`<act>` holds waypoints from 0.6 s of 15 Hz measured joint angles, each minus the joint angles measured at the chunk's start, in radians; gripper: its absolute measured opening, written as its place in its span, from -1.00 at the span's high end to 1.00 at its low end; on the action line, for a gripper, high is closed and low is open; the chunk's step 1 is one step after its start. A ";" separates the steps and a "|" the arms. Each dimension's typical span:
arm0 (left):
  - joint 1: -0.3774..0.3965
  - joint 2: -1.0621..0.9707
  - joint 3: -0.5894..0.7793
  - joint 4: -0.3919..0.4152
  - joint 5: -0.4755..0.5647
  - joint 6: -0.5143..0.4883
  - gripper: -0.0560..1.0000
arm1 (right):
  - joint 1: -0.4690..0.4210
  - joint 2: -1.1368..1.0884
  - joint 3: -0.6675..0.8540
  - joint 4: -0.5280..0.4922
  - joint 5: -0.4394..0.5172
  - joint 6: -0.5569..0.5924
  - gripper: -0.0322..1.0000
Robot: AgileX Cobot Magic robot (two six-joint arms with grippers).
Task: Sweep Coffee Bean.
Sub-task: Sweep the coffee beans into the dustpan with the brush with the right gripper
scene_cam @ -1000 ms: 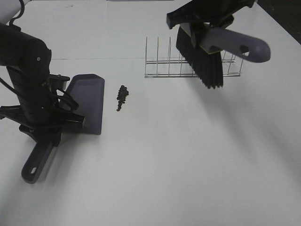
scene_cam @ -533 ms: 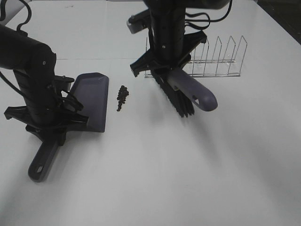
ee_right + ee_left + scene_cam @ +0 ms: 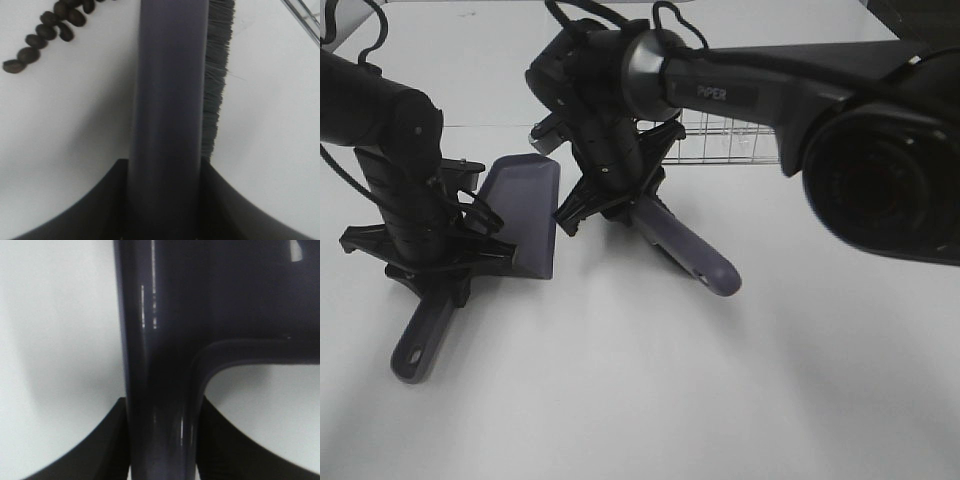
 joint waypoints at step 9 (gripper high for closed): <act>-0.003 0.001 -0.002 -0.036 -0.008 -0.002 0.23 | 0.072 0.141 -0.391 0.240 0.103 -0.095 0.33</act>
